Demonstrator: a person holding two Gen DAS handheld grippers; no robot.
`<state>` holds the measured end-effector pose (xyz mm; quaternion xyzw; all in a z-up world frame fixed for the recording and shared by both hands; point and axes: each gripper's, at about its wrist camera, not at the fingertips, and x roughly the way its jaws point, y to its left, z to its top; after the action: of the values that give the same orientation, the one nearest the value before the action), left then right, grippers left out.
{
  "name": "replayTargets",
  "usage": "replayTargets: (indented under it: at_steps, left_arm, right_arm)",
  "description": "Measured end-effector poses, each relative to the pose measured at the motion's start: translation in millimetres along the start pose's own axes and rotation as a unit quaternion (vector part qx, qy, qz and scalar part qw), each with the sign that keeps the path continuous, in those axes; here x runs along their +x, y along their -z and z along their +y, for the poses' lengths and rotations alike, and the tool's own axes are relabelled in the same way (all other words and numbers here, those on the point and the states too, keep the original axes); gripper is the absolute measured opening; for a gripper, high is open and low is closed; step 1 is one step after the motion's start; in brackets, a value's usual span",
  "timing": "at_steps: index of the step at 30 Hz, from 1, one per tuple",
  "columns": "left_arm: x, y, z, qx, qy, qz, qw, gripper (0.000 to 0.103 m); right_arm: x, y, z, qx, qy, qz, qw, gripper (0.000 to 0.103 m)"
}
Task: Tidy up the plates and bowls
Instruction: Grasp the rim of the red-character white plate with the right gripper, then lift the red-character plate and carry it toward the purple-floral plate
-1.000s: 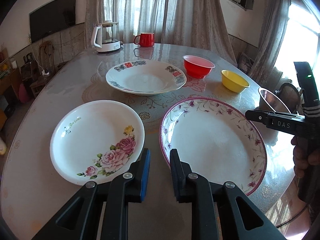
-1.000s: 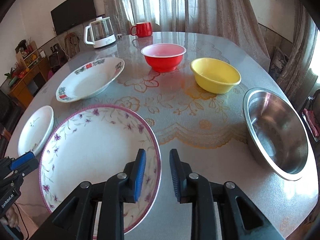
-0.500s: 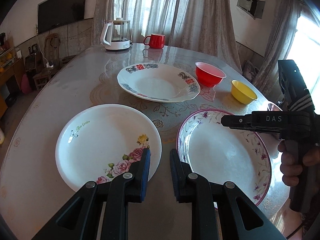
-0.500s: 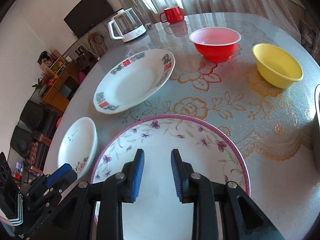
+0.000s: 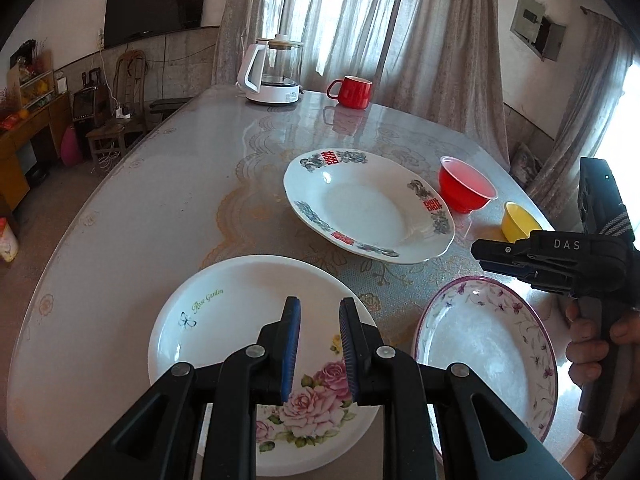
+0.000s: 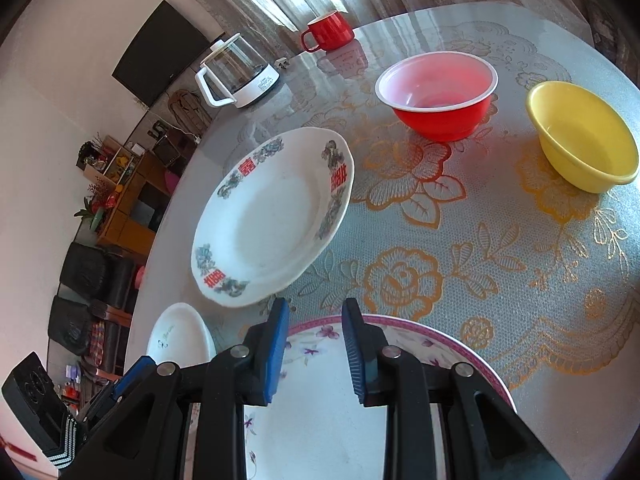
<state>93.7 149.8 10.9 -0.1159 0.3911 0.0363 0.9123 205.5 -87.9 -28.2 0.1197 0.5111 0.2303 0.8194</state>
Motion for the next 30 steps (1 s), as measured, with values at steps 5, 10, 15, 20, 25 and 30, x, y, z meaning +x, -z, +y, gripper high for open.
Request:
replayTargets:
  at_steps: [5, 10, 15, 20, 25, 30]
  left_arm:
    - [15.2, -15.3, 8.4, -0.009, -0.008, 0.016, 0.9998, 0.021]
    - [30.8, -35.0, 24.6, -0.035, -0.003, 0.031, 0.9989, 0.021]
    - [48.1, -58.3, 29.2, -0.042, 0.017, 0.038, 0.9983, 0.040]
    - [70.9, -83.3, 36.4, -0.051, 0.017, 0.050, 0.9973, 0.041]
    - [100.2, -101.8, 41.7, -0.049, -0.009, 0.060, 0.9969, 0.041]
    - [116.6, -115.0, 36.4, -0.040, 0.001, 0.064, 0.9971, 0.041]
  right_arm:
    - [9.8, -15.0, -4.2, 0.035, 0.001, 0.002, 0.999, 0.027]
    - [15.1, -28.7, -7.2, 0.052, -0.003, -0.006, 0.999, 0.027]
    - [21.3, -37.6, -13.5, 0.068, -0.020, -0.002, 0.998, 0.027]
    - [30.7, -45.1, -14.5, 0.072, -0.014, -0.001, 0.997, 0.027]
    - [41.1, -51.2, -16.8, 0.074, -0.009, 0.007, 0.997, 0.027]
    - [52.4, -57.1, -14.7, 0.066, -0.006, 0.015, 0.998, 0.027]
